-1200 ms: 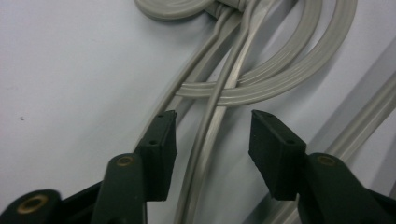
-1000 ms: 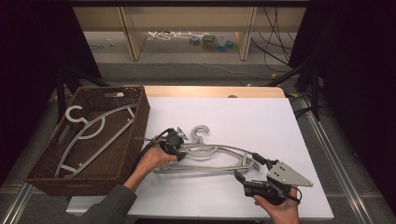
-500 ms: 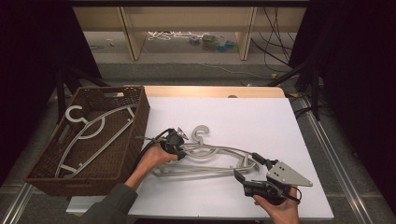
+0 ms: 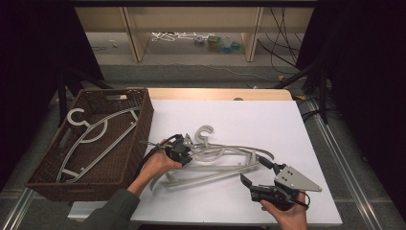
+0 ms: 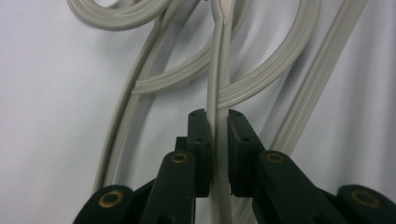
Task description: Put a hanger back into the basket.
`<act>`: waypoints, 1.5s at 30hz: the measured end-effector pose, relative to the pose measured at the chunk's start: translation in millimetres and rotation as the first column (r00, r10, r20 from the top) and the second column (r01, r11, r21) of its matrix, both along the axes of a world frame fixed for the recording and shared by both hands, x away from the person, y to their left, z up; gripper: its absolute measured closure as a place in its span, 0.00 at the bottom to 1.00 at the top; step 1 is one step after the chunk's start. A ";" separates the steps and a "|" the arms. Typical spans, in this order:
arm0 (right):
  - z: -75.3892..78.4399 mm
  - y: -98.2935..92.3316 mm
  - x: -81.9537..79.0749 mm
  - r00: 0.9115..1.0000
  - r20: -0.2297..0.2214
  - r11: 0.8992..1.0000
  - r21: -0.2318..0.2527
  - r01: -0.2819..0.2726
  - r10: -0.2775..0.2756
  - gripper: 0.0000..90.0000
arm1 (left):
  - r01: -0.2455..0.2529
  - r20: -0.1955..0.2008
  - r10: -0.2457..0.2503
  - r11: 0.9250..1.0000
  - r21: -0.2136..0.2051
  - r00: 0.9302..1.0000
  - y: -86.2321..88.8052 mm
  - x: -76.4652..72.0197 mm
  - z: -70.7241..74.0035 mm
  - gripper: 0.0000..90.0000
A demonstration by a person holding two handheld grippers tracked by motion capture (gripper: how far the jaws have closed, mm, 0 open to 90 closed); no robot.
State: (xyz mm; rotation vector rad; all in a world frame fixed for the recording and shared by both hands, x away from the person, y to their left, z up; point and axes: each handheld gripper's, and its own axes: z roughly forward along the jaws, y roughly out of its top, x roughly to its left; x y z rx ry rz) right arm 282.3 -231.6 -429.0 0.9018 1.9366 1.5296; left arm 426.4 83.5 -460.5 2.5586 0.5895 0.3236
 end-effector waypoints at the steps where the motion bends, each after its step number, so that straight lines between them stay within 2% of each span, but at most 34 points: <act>1: -0.1 -0.1 0.0 1.000 -0.001 1.000 0.000 0.000 0.000 0.20 | 0.008 0.006 -0.008 1.000 0.003 1.000 0.7 -1.5 2.6 0.90; 2: -0.1 -0.2 0.1 1.000 -0.002 1.000 0.002 -0.001 0.001 0.20 | -0.016 0.011 0.016 0.999 -0.032 1.000 0.3 -4.1 3.3 0.90; 6: -0.2 -0.2 0.2 1.000 -0.001 1.000 -0.001 0.002 -0.002 0.20 | -0.023 0.039 0.026 0.997 -0.069 0.999 6.2 -7.0 14.3 0.90; 8: 0.0 0.2 -0.2 1.000 -0.001 1.000 0.003 0.000 0.000 0.20 | -0.024 0.033 0.028 0.995 -0.102 0.999 9.8 -8.0 19.8 0.90; 10: -0.1 0.3 0.0 1.000 -0.006 1.000 0.005 -0.002 0.002 0.20 | -0.035 0.051 0.041 0.993 -0.113 0.998 11.4 -10.2 25.0 0.90; 11: -1.3 1.3 0.8 1.000 -0.007 1.000 0.022 -0.015 0.015 0.20 | -0.034 0.056 0.041 0.992 -0.118 0.998 11.7 -10.9 27.8 0.90; 13: -1.0 0.8 0.4 1.000 -0.008 1.000 0.016 -0.015 0.015 0.20 | -0.030 0.066 0.038 0.991 -0.129 0.997 12.0 -12.6 33.4 0.90; 19: -1.0 1.1 -0.3 1.000 -0.005 1.000 0.026 -0.015 0.015 0.20 | -0.051 0.078 0.065 0.985 -0.167 0.995 18.0 -17.0 46.6 0.90; 21: 0.1 0.0 -1.2 1.000 -0.002 1.000 0.008 -0.011 0.011 0.20 | -0.072 0.085 0.089 0.980 -0.184 0.992 21.5 -17.8 51.7 0.90; 23: -1.4 0.9 -0.5 1.000 -0.010 0.999 0.025 -0.021 0.021 0.20 | -0.082 0.091 0.103 0.975 -0.207 0.991 24.5 -18.3 57.7 0.90; 24: -1.2 0.1 -0.8 1.000 -0.020 1.000 0.011 -0.014 0.014 0.20 | -0.079 0.089 0.100 0.973 -0.216 0.991 25.6 -18.7 60.6 0.90; 25: -2.3 0.7 0.1 1.000 -0.017 0.999 0.030 -0.019 0.020 0.20 | -0.082 0.095 0.105 0.972 -0.222 0.990 26.2 -19.7 63.3 0.90; 26: -2.8 1.1 0.4 1.000 -0.022 0.999 0.047 -0.018 0.019 0.20 | -0.084 0.095 0.107 0.972 -0.221 0.990 26.6 -20.1 65.5 0.90; 28: -2.6 0.2 0.0 1.000 -0.026 1.000 0.029 -0.004 0.005 0.20 | -0.079 0.106 0.105 0.972 -0.219 0.989 28.8 -19.9 70.9 0.90; 29: -2.7 0.2 0.0 1.000 -0.029 1.000 0.030 -0.006 0.007 0.20 | -0.088 0.105 0.113 0.970 -0.225 0.988 29.9 -20.0 74.0 0.90; 30: -2.8 0.3 0.4 1.000 -0.026 0.999 0.040 -0.011 0.012 0.20 | -0.088 0.120 0.117 0.971 -0.222 0.986 31.3 -20.2 78.3 0.90; 33: -3.1 -0.3 0.8 1.000 -0.022 1.000 0.031 -0.004 0.005 0.20 | -0.099 0.113 0.130 0.965 -0.244 0.985 33.9 -20.6 88.3 0.90; 36: -3.3 0.2 0.8 1.000 -0.023 0.999 0.036 -0.006 0.007 0.20 | -0.099 0.118 0.132 0.963 -0.252 0.984 37.3 -21.1 98.7 0.90; 39: -3.3 0.0 0.5 1.000 -0.024 1.000 0.030 -0.004 0.005 0.20 | -0.120 0.101 0.156 0.948 -0.296 0.983 42.0 -22.5 109.5 0.90; 40: -3.5 -0.2 0.9 1.000 -0.025 0.999 0.033 -0.009 0.010 0.20 | -0.123 0.095 0.158 0.945 -0.304 0.983 43.8 -23.0 113.2 0.90; 41: -3.7 -0.2 1.2 1.000 -0.027 0.999 0.036 -0.011 0.012 0.20 | -0.122 0.091 0.156 0.945 -0.302 0.983 45.0 -24.1 116.3 0.90; 42: -4.1 0.3 1.6 0.999 -0.030 0.999 0.044 -0.014 0.016 0.20 | -0.122 0.081 0.154 0.943 -0.310 0.985 46.6 -24.8 119.4 0.90; 43: -4.2 0.4 1.6 1.000 -0.029 0.999 0.036 -0.006 0.007 0.20 | -0.119 0.090 0.153 0.945 -0.305 0.984 48.3 -25.8 123.5 0.90; 45: -4.7 0.7 1.7 0.999 -0.029 0.999 0.042 -0.015 0.016 0.20 | -0.122 0.091 0.158 0.941 -0.315 0.983 51.0 -28.3 131.3 0.90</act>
